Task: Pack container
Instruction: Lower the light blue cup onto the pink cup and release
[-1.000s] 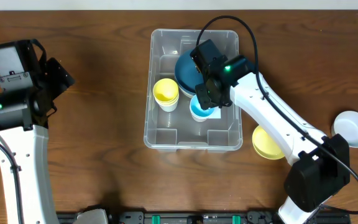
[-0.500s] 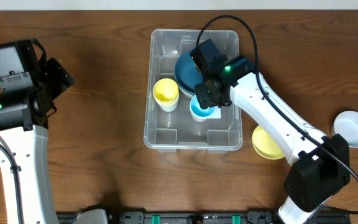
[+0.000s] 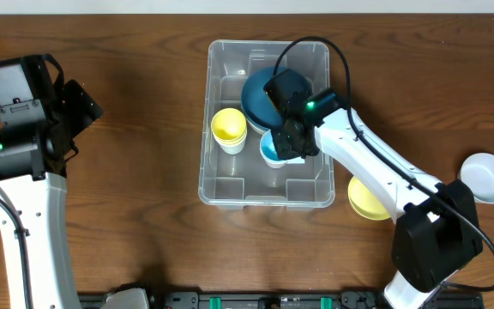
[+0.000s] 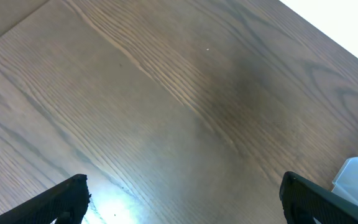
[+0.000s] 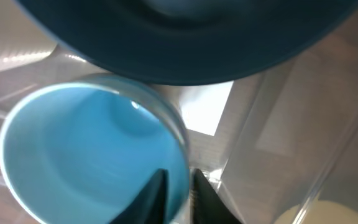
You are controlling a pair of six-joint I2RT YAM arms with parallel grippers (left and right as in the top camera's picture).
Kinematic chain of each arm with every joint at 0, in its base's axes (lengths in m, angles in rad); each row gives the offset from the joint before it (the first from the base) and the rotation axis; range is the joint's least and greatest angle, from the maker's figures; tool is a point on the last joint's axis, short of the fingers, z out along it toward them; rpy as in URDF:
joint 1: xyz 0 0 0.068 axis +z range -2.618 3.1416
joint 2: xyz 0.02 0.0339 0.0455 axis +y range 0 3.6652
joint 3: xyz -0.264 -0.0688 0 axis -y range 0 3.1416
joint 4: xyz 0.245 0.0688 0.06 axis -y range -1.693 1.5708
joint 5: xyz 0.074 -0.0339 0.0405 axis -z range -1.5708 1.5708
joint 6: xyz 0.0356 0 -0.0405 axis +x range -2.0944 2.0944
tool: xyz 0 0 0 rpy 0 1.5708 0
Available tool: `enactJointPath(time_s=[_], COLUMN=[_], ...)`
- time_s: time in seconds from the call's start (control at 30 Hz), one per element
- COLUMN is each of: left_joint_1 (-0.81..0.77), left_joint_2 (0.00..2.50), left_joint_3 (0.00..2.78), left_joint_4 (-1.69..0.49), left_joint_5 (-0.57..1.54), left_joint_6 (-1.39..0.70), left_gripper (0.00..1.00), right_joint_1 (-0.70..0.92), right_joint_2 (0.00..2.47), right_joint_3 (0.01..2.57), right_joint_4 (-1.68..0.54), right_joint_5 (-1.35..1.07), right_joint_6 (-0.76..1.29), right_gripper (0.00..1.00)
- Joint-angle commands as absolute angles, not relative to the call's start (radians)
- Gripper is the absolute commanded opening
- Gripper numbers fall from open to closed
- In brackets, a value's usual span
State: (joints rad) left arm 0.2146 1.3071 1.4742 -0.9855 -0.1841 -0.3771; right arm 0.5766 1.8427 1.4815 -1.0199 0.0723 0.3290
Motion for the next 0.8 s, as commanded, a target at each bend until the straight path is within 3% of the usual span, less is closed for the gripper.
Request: enactJointPath(time_s=[0.0, 0.1, 0.2, 0.77], left_joint_1=[0.219, 0.219, 0.219, 0.219], left_joint_2=[1.313, 1.313, 1.313, 1.313], left_joint_3=[1.485, 1.485, 1.485, 1.485], left_joint_4=[-0.987, -0.987, -0.987, -0.987], left_joint_5=[-0.195, -0.195, -0.195, -0.195], left_joint_6=[-0.378, -0.378, -0.378, -0.378], left_gripper=[0.98, 0.98, 0.98, 0.98], right_joint_1=[0.569, 0.569, 0.570, 0.567], right_joint_2=[1.839, 1.839, 1.839, 1.838], right_joint_3=[1.479, 1.479, 1.479, 1.578], right_joint_4=[-1.017, -1.017, -1.021, -1.146], right_joint_5=[0.078, 0.078, 0.078, 0.075], right_joint_6=[0.337, 0.337, 0.345, 0.360], right_gripper=[0.10, 0.09, 0.01, 0.01])
